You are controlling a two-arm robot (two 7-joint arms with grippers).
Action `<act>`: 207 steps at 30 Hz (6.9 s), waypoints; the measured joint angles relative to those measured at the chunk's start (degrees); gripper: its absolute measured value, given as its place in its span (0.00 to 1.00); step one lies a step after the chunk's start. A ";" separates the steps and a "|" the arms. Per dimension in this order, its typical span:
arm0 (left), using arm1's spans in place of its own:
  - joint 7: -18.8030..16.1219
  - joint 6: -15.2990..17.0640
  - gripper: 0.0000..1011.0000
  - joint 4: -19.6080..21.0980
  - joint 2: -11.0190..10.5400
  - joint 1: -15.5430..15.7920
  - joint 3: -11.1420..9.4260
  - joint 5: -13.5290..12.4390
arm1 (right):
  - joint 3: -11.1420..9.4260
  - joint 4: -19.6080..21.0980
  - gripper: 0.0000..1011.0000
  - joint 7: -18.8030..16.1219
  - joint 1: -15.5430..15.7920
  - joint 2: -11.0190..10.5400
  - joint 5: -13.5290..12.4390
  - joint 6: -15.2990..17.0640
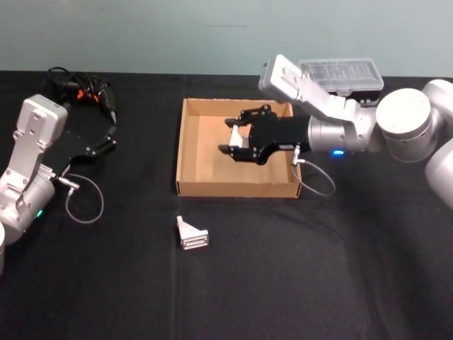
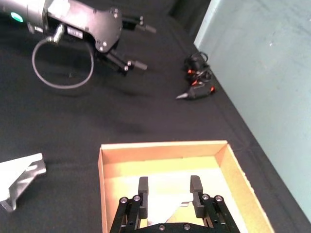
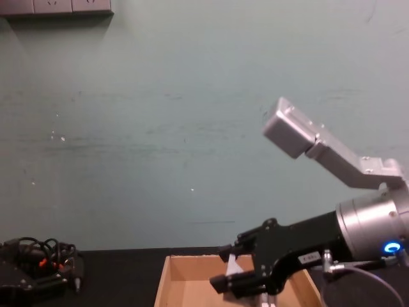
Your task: Use one hand to pick up the angle iron from the table and place it into the box.
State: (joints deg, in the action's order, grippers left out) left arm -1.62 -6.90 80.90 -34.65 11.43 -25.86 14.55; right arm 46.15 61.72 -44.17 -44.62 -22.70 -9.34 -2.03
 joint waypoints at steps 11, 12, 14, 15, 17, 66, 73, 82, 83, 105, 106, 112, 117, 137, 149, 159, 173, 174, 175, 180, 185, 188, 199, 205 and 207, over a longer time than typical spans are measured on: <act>0.00 0.00 0.99 0.00 0.00 0.00 0.00 -0.01 | 0.06 -3.77 0.51 -1.09 -0.58 2.01 2.17 -0.14; 0.00 0.00 0.99 0.00 0.00 0.00 0.00 0.00 | -0.04 -3.93 0.51 -1.19 -0.59 2.11 2.20 -0.15; 0.00 0.00 0.99 0.00 0.00 0.00 0.00 0.00 | -0.29 -4.33 0.51 -1.47 -0.60 2.37 2.35 -0.18; 0.00 0.00 0.99 0.00 0.00 0.00 0.00 0.00 | -0.37 -4.42 0.51 -1.53 -0.60 2.44 2.42 -0.18; 0.00 0.00 0.99 0.00 0.00 0.00 0.00 -0.01 | -0.62 -4.64 0.51 -1.78 -0.60 2.61 2.55 -0.16; 0.00 0.00 0.99 0.00 0.00 0.00 0.00 0.00 | -0.47 16.94 0.99 -10.32 5.62 -5.98 -6.00 2.14; 0.00 0.00 0.99 0.00 0.00 0.00 0.00 0.00 | 1.63 16.22 0.99 -10.33 5.45 -5.21 -6.04 2.48; 0.00 0.00 0.99 0.00 0.00 0.00 0.00 0.00 | 4.43 13.99 0.99 -10.95 4.82 -4.09 -5.86 2.85; 0.00 0.00 0.99 0.00 0.00 0.00 0.00 0.00 | 4.66 13.78 0.99 -11.06 4.74 -3.98 -5.78 2.85; 0.00 0.00 0.99 0.00 0.00 0.00 0.00 0.00 | 8.41 4.33 0.99 -12.66 1.91 0.52 -3.66 2.24; 0.00 0.00 0.99 0.00 0.00 0.00 0.00 0.00 | 8.56 3.57 0.99 -12.90 1.72 1.00 -3.64 2.12; 0.00 0.00 0.99 0.00 0.00 0.00 0.00 0.00 | 9.01 2.66 0.99 -13.41 1.46 1.78 -3.45 1.95; 0.00 0.00 0.99 0.00 0.00 0.00 0.00 0.00 | 9.47 2.43 0.99 -13.84 1.34 2.09 -3.21 1.92; 0.00 0.00 0.99 -0.01 0.00 0.00 0.00 0.00 | 9.98 -0.51 0.99 -13.70 0.63 3.85 -2.35 1.79; 0.00 0.00 0.99 0.00 0.00 0.00 0.00 0.00 | 9.90 -2.02 0.87 -13.66 0.33 4.71 -1.91 1.39; 0.00 0.00 0.99 0.00 0.00 0.00 0.00 -0.01 | 9.90 -2.59 0.60 -14.35 0.21 5.14 -1.98 0.86; 0.00 0.00 0.99 0.00 0.00 0.00 0.00 0.00 | 9.22 -0.55 0.53 -14.26 0.56 4.43 -2.67 1.54; 0.00 0.00 0.99 0.00 0.00 0.00 0.00 0.00 | 8.62 0.64 0.53 -13.97 0.75 3.89 -3.20 1.80; 0.00 0.00 0.99 -0.01 0.00 0.00 0.00 0.00 | 8.62 0.64 0.53 -13.97 0.75 3.89 -3.20 1.80; 0.00 0.00 0.99 0.00 0.00 0.00 0.00 0.00 | 5.80 5.12 0.53 -11.86 1.45 1.73 -5.48 2.64; 0.00 0.00 0.99 0.00 0.00 0.00 0.00 0.00 | 1.98 9.03 0.53 -7.59 2.25 -0.03 -7.68 3.07; 0.00 0.00 0.99 0.00 0.00 0.00 0.00 0.00 | -0.22 9.96 0.53 -4.29 2.61 -0.49 -8.23 3.06; 0.00 0.00 0.99 -0.01 0.00 0.00 0.00 0.00 | -5.34 5.70 0.53 5.92 3.14 0.77 -6.61 3.19; 0.00 0.00 0.99 0.00 0.00 0.00 0.00 0.00 | -6.56 0.81 0.53 8.75 2.92 2.04 -4.98 3.53; 0.00 0.00 0.99 0.00 0.00 0.00 0.00 0.00 | -6.85 -0.70 0.53 9.29 2.71 2.40 -4.38 3.59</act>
State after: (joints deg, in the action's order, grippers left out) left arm -1.62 -6.91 80.90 -34.65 11.43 -25.86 14.55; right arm 39.30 61.02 -34.88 -41.91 -20.30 -13.72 1.57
